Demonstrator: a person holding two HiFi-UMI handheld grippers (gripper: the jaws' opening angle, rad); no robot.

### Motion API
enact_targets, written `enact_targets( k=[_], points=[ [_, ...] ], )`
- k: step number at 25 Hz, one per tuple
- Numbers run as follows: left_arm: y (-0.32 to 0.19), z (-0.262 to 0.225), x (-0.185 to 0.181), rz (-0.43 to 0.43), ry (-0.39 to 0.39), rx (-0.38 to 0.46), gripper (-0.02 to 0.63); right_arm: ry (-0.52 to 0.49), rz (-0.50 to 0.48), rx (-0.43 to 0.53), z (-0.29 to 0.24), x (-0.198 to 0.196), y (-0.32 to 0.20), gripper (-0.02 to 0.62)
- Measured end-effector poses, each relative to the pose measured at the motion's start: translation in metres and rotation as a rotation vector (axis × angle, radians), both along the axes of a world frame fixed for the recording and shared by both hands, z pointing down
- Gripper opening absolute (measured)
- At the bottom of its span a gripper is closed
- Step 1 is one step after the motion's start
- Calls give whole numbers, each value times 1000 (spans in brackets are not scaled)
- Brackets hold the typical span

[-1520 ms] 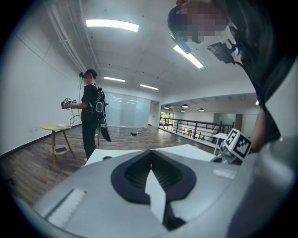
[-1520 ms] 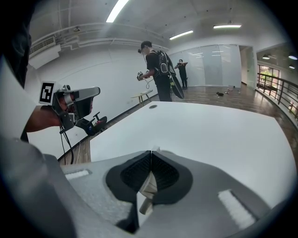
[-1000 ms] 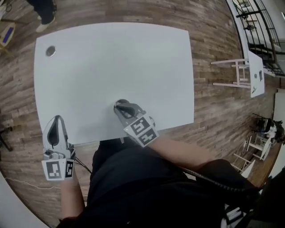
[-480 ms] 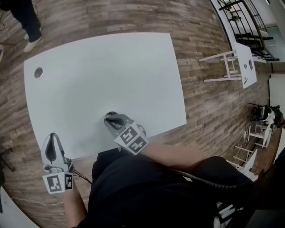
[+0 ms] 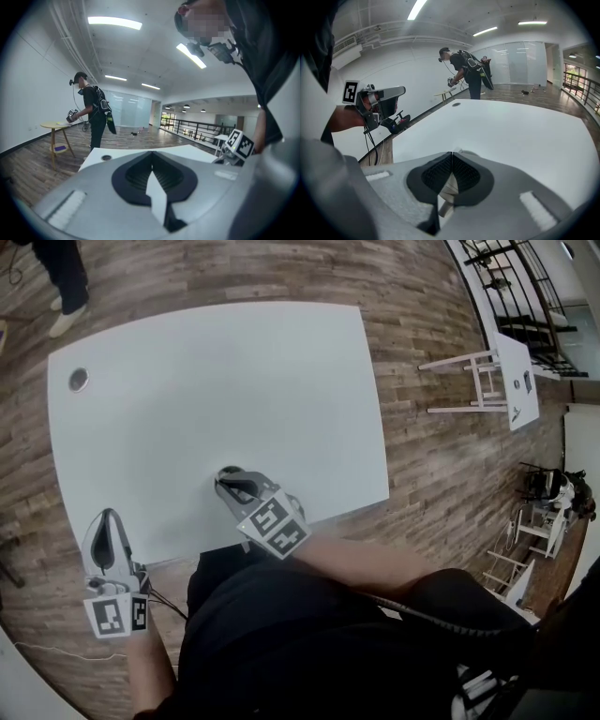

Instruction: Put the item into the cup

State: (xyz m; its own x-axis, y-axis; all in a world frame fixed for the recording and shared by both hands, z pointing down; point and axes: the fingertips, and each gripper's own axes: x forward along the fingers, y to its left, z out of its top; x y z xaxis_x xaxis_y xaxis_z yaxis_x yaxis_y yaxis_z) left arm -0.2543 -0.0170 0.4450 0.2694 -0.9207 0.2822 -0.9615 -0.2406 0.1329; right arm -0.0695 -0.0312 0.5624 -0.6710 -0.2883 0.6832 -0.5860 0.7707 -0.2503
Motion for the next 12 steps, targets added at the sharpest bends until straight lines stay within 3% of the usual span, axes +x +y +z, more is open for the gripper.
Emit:
enact_targets(
  k=[12],
  points=[
    [11, -1, 9, -10, -10, -11, 0, 4, -8, 10, -3, 8, -1, 6]
  ],
)
